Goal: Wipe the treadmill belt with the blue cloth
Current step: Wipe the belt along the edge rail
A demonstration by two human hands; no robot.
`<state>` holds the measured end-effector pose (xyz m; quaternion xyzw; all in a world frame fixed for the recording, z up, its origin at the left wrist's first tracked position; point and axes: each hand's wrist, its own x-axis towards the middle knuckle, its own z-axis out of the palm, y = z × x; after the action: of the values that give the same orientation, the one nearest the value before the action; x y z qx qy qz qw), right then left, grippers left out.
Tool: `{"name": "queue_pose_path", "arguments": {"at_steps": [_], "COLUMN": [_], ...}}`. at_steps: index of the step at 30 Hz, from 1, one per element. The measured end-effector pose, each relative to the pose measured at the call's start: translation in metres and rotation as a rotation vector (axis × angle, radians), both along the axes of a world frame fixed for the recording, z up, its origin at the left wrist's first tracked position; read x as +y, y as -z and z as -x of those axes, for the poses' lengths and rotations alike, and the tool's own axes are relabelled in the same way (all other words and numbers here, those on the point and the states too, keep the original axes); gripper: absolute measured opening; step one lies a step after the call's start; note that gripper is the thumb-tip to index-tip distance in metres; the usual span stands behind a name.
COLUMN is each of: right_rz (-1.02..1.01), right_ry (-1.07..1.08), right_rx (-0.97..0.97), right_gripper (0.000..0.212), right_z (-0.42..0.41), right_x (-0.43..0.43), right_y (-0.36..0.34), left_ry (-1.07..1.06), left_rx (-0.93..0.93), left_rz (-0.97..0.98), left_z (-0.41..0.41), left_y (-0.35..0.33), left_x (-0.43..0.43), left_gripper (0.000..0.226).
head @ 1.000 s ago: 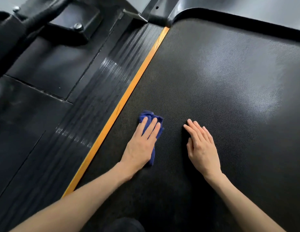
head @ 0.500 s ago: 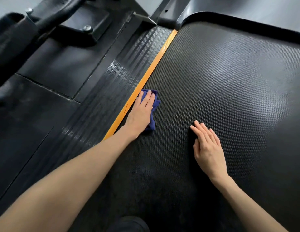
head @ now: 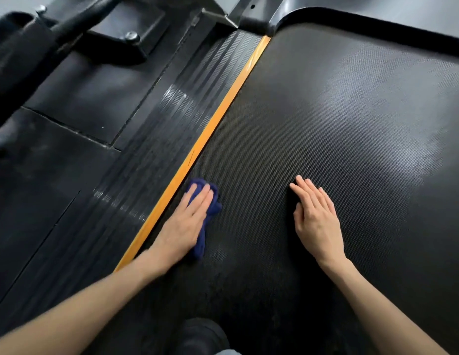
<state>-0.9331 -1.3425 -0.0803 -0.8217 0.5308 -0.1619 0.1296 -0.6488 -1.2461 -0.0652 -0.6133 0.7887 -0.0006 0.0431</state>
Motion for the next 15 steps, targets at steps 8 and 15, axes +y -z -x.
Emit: {"name": "queue_pose_path", "arguments": {"at_steps": [8,15], "right_rz": [-0.003,-0.003], "right_ry": [-0.013,-0.016], "right_rx": [-0.019,-0.007], "right_gripper": [0.045,0.045], "right_z": [0.001,0.002], "right_x": [-0.001,-0.001], "right_y": [0.0,0.001], "left_ry": [-0.243,-0.077], "left_rx": [0.241,0.384], "left_rz": [0.091,0.05], "left_z": [0.021,0.014], "left_y": [0.02,0.009], "left_x": [-0.101,0.043], "left_gripper": [0.049,0.052]}}
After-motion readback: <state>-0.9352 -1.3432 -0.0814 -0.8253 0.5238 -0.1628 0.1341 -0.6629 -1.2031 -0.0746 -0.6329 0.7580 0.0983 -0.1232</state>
